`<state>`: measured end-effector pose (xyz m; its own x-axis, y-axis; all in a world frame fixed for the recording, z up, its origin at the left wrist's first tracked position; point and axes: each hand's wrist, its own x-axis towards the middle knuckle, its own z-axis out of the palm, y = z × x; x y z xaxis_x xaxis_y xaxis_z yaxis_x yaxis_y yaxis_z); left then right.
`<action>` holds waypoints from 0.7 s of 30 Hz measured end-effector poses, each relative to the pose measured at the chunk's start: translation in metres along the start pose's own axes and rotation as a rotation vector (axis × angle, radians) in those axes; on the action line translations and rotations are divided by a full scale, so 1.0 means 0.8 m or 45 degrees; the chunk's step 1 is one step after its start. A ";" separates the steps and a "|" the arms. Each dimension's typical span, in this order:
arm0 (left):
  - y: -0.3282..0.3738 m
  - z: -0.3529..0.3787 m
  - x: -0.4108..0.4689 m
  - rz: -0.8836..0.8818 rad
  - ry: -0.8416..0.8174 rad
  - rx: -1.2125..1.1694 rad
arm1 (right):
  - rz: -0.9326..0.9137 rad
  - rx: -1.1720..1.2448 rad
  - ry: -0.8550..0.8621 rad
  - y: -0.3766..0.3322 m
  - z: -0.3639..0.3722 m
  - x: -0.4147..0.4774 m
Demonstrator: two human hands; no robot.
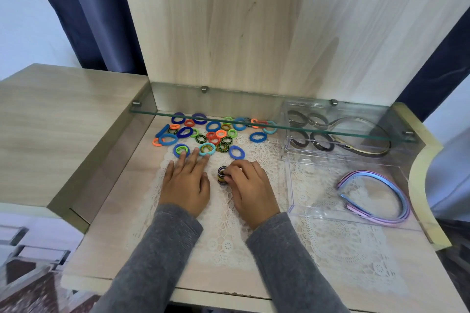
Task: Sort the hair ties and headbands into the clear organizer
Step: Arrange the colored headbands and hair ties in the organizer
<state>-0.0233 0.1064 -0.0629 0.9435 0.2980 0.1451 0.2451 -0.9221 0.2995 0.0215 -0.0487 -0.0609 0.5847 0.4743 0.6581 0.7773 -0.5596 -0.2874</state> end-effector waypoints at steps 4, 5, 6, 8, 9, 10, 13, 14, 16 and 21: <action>-0.001 0.001 0.001 0.001 -0.014 0.010 | -0.001 -0.008 -0.018 0.001 0.000 -0.001; -0.002 0.001 0.001 0.002 -0.018 0.012 | -0.003 -0.010 -0.024 0.001 0.000 -0.001; -0.001 0.001 0.001 0.002 -0.021 0.012 | -0.003 -0.010 -0.029 0.001 -0.001 -0.001; -0.001 0.001 0.001 0.000 -0.021 0.006 | 0.004 -0.011 -0.052 0.000 -0.001 -0.001; 0.000 0.001 0.000 0.000 -0.018 0.003 | 0.010 -0.012 -0.074 0.000 -0.001 -0.001; 0.000 0.000 0.000 0.000 -0.013 -0.002 | 0.017 -0.012 -0.101 0.000 -0.002 -0.002; 0.000 0.000 0.000 -0.002 -0.016 -0.008 | 0.050 -0.015 -0.173 -0.002 -0.003 -0.002; 0.001 -0.001 0.000 -0.003 -0.017 -0.010 | 0.063 -0.020 -0.191 -0.002 -0.004 -0.002; 0.000 -0.001 0.001 -0.006 -0.014 -0.011 | 0.089 -0.036 -0.231 -0.002 -0.004 -0.002; -0.001 0.000 0.001 0.002 -0.005 -0.010 | 0.125 -0.059 -0.268 -0.003 -0.005 -0.003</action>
<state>-0.0226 0.1075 -0.0631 0.9448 0.2953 0.1418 0.2416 -0.9206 0.3069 0.0174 -0.0512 -0.0594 0.6960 0.5447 0.4678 0.7059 -0.6382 -0.3073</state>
